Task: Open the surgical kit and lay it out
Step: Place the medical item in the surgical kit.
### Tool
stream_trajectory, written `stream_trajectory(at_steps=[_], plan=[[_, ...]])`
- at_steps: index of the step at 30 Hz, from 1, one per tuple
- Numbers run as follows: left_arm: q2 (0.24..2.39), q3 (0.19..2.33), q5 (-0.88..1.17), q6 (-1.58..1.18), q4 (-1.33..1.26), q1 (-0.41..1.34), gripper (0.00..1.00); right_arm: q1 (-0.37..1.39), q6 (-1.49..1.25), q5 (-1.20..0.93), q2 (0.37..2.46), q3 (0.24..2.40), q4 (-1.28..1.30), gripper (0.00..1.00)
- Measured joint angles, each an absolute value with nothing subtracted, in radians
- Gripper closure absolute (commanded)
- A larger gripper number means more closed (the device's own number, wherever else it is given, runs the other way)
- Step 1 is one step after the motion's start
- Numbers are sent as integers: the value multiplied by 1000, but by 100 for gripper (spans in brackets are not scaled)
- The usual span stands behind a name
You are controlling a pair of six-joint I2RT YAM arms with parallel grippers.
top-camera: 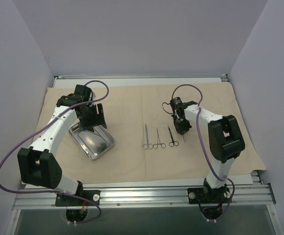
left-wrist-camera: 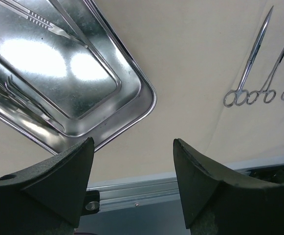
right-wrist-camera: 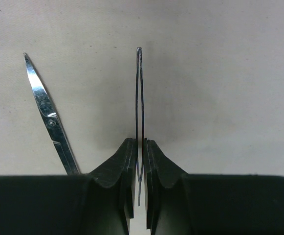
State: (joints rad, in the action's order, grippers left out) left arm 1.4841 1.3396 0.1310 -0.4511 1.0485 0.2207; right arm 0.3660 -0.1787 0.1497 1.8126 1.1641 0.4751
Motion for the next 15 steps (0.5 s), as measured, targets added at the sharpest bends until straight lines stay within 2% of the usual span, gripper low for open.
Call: stream_trajectory(at_steps=[6,9,13,15], plan=[[1487,1333,120,-458,1060,220,26,366,-181,118,1831,1150,449,100],[1497,1332,102,-469,1074,219,25,366,-182,115,1833,1147,446,88],[1534,1332,83,-493,1095,216,25,366,-189,117,1833,1148,447,64],[1553,1332,74,-512,1104,214,25,363,-190,120,1833,1155,460,57]])
